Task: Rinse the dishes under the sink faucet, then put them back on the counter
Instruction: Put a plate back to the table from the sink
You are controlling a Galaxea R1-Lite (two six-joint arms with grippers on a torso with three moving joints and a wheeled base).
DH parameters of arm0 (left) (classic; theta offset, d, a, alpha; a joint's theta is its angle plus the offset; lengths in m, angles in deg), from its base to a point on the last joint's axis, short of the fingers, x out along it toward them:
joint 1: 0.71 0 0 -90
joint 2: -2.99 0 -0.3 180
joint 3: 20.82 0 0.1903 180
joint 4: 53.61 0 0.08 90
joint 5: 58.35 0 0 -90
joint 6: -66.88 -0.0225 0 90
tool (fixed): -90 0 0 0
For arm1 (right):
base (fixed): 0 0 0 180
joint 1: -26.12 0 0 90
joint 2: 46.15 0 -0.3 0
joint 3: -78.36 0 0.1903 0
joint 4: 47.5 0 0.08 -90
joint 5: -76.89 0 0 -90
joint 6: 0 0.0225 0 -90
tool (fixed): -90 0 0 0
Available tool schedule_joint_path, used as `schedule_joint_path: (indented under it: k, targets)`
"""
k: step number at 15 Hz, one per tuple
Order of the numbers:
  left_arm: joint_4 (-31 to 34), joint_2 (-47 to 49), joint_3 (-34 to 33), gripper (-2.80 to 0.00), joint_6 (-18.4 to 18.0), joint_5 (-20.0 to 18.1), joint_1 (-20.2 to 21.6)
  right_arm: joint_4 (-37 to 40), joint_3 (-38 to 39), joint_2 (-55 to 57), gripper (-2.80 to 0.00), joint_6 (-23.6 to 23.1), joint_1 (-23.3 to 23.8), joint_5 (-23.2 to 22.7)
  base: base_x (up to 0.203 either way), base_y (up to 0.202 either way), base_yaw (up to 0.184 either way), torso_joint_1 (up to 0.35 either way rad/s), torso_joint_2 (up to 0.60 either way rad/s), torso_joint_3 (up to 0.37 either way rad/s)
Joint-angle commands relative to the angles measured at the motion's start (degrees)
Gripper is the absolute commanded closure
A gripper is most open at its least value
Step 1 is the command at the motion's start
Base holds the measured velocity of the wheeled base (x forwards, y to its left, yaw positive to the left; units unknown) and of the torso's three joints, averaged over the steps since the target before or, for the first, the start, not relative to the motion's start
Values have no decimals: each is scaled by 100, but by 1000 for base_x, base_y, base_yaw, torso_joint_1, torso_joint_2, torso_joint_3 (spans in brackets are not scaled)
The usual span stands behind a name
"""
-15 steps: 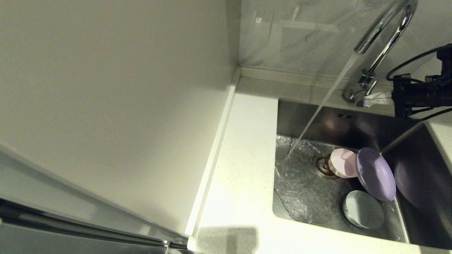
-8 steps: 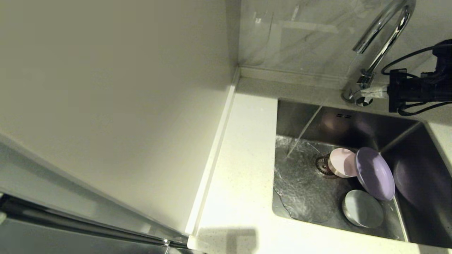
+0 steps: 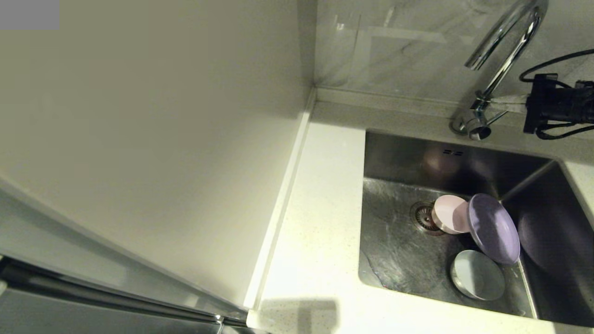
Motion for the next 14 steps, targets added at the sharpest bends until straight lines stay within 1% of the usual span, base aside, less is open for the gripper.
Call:
schedule_joint_path:
  k: [1, 4, 5, 6, 7, 8, 9, 10, 11, 12, 13, 14]
  targets:
    - [-8, 0, -18, 0, 5, 1, 1, 20, 169, -320, 0, 38, 230, -340, 0, 0, 0, 0, 0, 0]
    - [0, 0, -18, 0, 5, 1, 1, 24, 203, -566, 0, 96, 587, -712, 0, 0, 0, 0, 0, 0]
    - [-3, 0, -14, 0, 5, 1, 1, 24, 250, -631, 0, 81, 663, -732, 0, 0, 0, 0, 0, 0]
    - [-3, 0, -18, 0, 5, 1, 1, 19, 365, -704, 0, -4, 738, -718, 0, 0, 0, 0, 0, 0]
    - [-7, 0, -18, 0, 5, 1, 1, 29, 511, -769, 0, -353, 818, -700, 0, 0, 0, 0, 0, 0]
    - [-8, 0, -18, 0, 5, 1, 1, 85, 708, -841, 0, -1024, 895, -662, 0, 0, 0, 0, 0, 0]
    - [-8, 0, -18, 0, 5, 1, 1, 218, 938, -912, 0, -1863, 947, -560, 0, 0, 0, 0, 0, 0]
    - [1, 0, -18, 0, 5, 1, 1, 431, 1200, -972, 0, -2958, 974, -291, 0, 0, 0, 0, 0, 0]
    - [-8, 0, -18, 0, 5, 1, 1, 676, 1499, -1020, 0, -4260, 988, 187, 0, 0, 0, 0, 0, 0]
    - [1, 0, -18, 0, 5, 1, 1, 881, 1844, -1072, 0, -5590, 997, 849, 0, 0, 0, 0, 0, 0]
    - [1, 0, -18, 0, 5, 1, 1, 1058, 2311, -1134, 0, -6724, 1008, 1682, 0, 0, 0, 0, 0, 0]
    - [-8, 0, -18, 0, 5, 1, 1, 1219, 2712, -1203, 0, -7381, 1014, 2218, 0, 0, 0, 0, 0, 0]
